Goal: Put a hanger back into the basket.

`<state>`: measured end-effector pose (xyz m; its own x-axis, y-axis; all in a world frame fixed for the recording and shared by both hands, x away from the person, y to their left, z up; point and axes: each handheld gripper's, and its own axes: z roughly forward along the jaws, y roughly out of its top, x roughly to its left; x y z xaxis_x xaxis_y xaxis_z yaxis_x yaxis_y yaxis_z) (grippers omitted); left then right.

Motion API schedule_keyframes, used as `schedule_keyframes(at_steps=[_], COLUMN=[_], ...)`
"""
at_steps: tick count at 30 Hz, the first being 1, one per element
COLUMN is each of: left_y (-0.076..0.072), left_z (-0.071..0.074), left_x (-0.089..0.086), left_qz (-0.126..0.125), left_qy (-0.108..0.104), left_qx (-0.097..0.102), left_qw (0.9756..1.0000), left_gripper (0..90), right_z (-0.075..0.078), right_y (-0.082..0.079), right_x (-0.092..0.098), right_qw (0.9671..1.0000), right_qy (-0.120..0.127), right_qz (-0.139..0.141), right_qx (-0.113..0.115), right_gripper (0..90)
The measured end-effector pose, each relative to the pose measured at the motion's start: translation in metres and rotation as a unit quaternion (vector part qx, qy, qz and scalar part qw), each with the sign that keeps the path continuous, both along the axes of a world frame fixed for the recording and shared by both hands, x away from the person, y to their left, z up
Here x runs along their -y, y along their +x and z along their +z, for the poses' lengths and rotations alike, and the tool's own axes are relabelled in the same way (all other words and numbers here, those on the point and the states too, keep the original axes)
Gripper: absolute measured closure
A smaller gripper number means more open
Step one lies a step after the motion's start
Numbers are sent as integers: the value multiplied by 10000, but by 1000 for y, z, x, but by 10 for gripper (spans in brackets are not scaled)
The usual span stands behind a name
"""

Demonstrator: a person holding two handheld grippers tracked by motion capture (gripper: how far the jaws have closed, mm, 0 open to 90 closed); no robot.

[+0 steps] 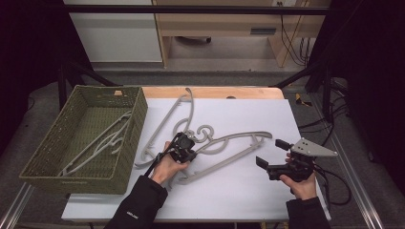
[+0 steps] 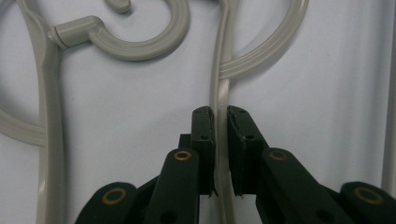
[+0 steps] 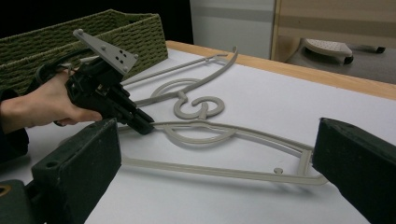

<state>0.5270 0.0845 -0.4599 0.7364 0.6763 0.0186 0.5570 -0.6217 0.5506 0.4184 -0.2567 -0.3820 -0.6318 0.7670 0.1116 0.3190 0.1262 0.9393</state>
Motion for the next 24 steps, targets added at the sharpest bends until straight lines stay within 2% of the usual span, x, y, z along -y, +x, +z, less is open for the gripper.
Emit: schedule_keyframes(at_steps=[3, 6, 8, 10, 15, 18, 24], left_y=[-4, -10, -15, -22, -35, -40, -46], left_z=[2, 11, 21, 30, 43, 50, 60], left_x=[-1, -5, -8, -11, -15, -19, -26], left_qz=[-1, 5, -40, -111, -207, -204, -152], left_qy=[-48, -334, -567, -688, -706, -799, -845], left_qx=[61, 179, 278, 405, 651, 718, 852], left_qw=[10000, 9993, 9980, 9967, 9952, 9940, 9927], left_gripper=[817, 822, 827, 834, 836, 836, 837], right_z=[0, 1, 1, 1, 1, 1, 2], right_y=[0, -1, -1, -1, -1, -2, -2], right_x=[1, 1, 2, 2, 1, 1, 1], right_qw=[10000, 10000, 10000, 10000, 10000, 10000, 10000], right_qy=[7, 34, 39, 53, 27, 38, 34], right_qz=[19, 3, -14, -12, 13, 0, 10], right_qx=[2, 17, 34, 25, 33, 33, 29], right_gripper=[15, 15, 15, 15, 15, 15, 16])
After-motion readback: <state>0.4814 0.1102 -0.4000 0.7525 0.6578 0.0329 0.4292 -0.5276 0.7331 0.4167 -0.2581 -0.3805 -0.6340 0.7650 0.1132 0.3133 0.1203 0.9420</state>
